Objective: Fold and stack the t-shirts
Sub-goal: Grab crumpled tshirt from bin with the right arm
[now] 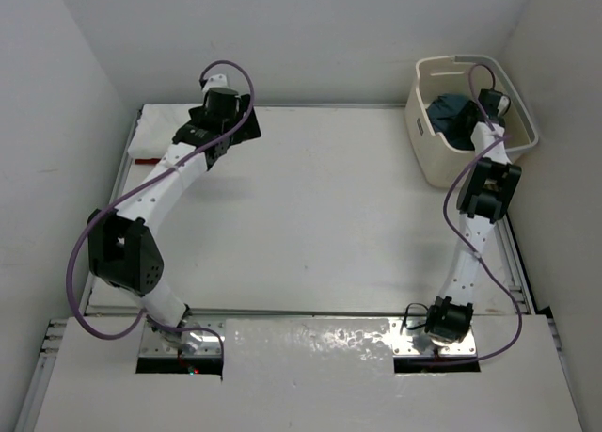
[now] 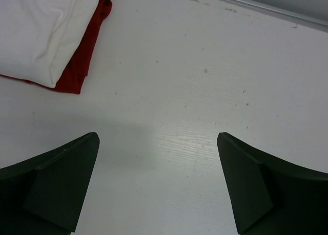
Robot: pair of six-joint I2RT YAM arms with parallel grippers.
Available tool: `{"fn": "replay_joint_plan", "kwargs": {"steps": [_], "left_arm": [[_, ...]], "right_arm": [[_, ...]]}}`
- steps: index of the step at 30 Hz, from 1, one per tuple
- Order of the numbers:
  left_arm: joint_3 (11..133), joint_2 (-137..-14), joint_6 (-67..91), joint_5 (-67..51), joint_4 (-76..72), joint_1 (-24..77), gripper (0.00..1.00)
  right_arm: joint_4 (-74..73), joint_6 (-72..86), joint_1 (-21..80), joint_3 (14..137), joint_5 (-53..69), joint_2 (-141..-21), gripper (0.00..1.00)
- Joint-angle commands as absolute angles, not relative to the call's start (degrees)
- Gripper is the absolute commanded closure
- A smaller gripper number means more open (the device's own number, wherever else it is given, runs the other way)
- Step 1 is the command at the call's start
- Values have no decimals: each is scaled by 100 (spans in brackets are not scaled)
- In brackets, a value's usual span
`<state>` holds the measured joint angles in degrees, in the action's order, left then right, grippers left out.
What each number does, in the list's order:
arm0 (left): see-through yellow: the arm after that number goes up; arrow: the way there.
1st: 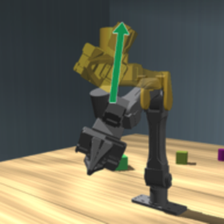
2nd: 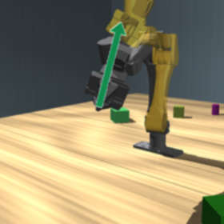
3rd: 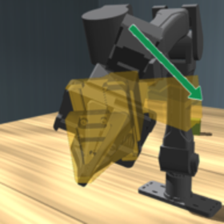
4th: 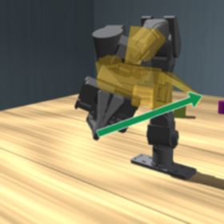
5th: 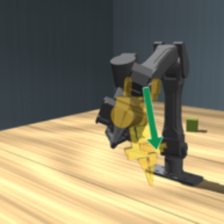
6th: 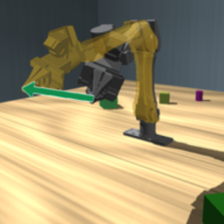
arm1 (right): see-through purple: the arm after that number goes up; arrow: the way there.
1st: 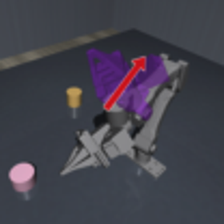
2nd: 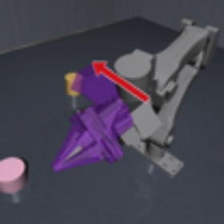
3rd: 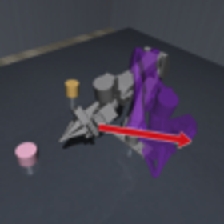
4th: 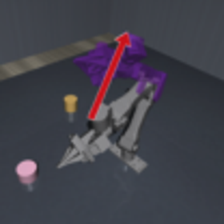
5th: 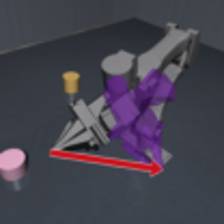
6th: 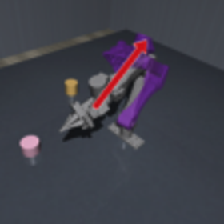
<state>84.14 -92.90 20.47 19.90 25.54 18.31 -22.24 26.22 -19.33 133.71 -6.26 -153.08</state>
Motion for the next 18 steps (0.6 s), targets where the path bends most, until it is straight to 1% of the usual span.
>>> {"fn": "replay_joint_plan", "kwargs": {"steps": [1, 4, 5, 6, 7, 8, 9, 11, 14, 18], "left_arm": [[8710, -9009, 2083, 2373, 2584, 1793, 0], [8666, -8877, 2074, 2540, 2619, 1793, 0], [8605, -8816, 2066, 2575, 2602, 1793, 0], [8578, -8781, 2057, 2610, 2593, 1793, 0], [8569, -8763, 2039, 2602, 2575, 1793, 0], [8552, -8737, 2048, 2619, 2575, 1793, 0], [8543, -8736, 2048, 2619, 2566, 1793, 0], [8525, -8710, 2013, 2567, 2531, 1793, 0], [8473, -8710, 1986, 2531, 2479, 1793, 0], [8368, -8710, 1951, 2487, 2391, 1793, 0]], "right_arm": [[-2627, 3137, -1872, 13263, -26, -15565, 38], [-2550, 2989, -1863, 13044, -263, -15399, 46], [-2497, 2953, -1863, 12965, -377, -15311, 53], [-2444, 2910, -1855, 12877, -421, -15171, 73], [-2443, 2892, -1854, 12876, -483, -15118, 86], [-2461, 2831, -1846, 12893, -553, -15056, 95], [-2487, 2804, -1828, 12902, -658, -14925, 100], [-2400, 2699, -1767, 12815, -720, -14714, 100], [-2014, 2497, -1574, 12446, -966, -14090, 100], [-1679, 2435, -1301, 12200, -1466, -13431, 100]]}}
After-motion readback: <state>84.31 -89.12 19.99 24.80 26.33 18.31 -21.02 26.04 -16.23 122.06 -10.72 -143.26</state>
